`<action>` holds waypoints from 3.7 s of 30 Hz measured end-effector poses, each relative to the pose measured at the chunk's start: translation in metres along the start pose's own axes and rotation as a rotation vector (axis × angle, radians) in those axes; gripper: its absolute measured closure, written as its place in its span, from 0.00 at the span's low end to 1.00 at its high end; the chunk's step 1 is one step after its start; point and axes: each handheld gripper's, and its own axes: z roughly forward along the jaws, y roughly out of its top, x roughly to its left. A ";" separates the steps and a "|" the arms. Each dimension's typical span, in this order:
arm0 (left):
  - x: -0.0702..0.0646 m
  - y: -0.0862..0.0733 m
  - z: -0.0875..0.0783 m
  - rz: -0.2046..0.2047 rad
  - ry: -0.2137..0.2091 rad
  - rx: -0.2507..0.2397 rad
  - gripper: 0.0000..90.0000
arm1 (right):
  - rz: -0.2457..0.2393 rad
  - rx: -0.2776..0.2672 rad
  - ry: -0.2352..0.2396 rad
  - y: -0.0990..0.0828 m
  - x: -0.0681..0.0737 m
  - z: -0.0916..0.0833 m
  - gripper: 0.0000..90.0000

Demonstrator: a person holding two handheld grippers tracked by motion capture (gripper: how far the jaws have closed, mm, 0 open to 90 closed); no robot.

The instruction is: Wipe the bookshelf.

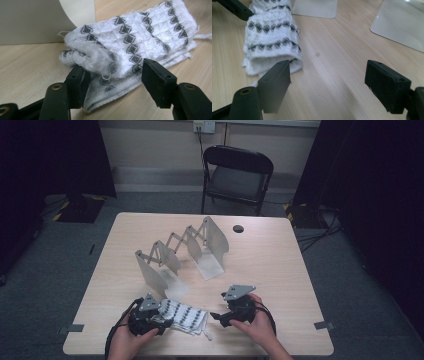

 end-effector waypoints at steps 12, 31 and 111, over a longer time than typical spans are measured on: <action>0.023 -0.005 -0.028 -0.034 0.045 -0.038 0.39 | 0.007 -0.035 0.068 0.018 0.016 0.021 0.32; 0.052 -0.026 -0.032 -0.071 0.111 -0.039 0.38 | -0.013 0.028 0.072 0.007 0.024 0.039 0.52; 0.063 -0.035 -0.012 -0.020 0.160 -0.092 0.17 | -0.015 0.063 -0.031 0.031 0.016 0.039 0.85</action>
